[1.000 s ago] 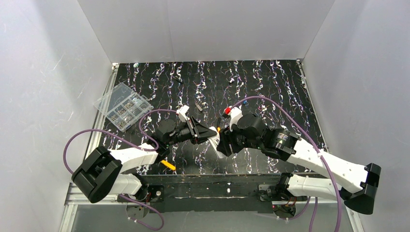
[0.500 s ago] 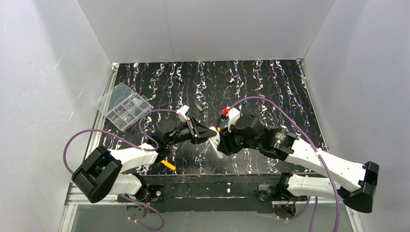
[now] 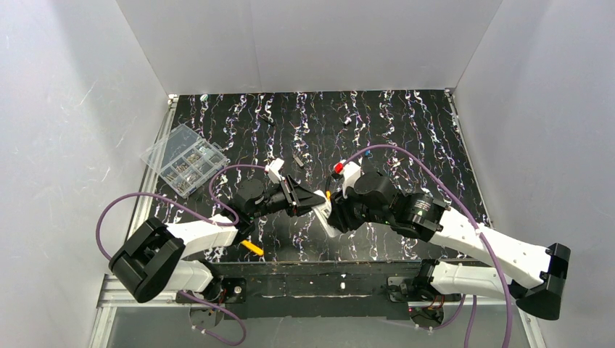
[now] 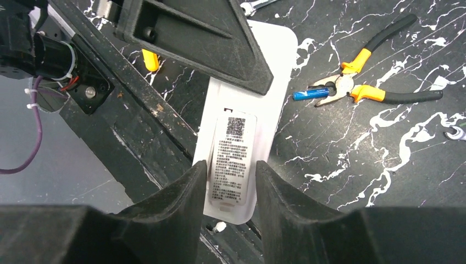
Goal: Load the batteries into the remote control
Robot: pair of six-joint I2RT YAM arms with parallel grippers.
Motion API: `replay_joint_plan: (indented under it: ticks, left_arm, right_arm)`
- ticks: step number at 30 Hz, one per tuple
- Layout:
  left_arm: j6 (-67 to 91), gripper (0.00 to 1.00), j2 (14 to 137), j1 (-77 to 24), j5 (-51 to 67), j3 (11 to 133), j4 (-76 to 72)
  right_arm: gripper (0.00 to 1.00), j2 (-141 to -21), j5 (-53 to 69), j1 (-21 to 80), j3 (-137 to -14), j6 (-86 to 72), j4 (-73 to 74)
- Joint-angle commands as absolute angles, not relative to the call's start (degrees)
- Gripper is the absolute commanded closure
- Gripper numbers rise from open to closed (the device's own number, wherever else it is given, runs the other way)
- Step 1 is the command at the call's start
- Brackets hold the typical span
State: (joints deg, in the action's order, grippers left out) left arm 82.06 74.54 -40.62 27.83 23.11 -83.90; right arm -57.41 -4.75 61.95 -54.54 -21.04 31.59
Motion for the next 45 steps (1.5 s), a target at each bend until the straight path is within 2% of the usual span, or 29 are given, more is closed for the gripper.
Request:
replay_joint_plan:
  ticks: [1, 17, 27, 33, 37, 45]
  left_arm:
    - [82.18, 1.0, 74.15, -40.82, 30.12, 24.65, -88.25]
    - [82.35, 1.0, 75.03, -40.86, 30.31, 24.95, -88.29]
    - [82.07, 1.0, 75.55, -40.84, 29.9, 24.09, -88.3]
    - [82.09, 1.0, 75.31, -40.86, 29.96, 23.85, -88.29]
    - [82.18, 1.0, 74.94, -40.82, 29.97, 23.01, -88.25]
    - [82.16, 1.0, 73.68, -40.84, 29.62, 21.98, -88.07]
  right_arm:
    - [0.64, -55.49, -6.02, 62.4, -57.54, -19.86, 30.94]
    - [0.7, -55.14, -6.39, 62.41, -58.29, -19.87, 31.92]
    - [0.71, -53.25, -5.59, 62.4, -60.32, -20.03, 36.59]
    - [0.73, -54.08, -16.37, 61.76, -62.88, -21.21, 42.6]
    - [0.73, -57.63, -22.77, 57.1, -64.03, -22.72, 45.64]
    - [0.73, -58.2, -8.91, 36.52, -50.81, -22.98, 27.67]
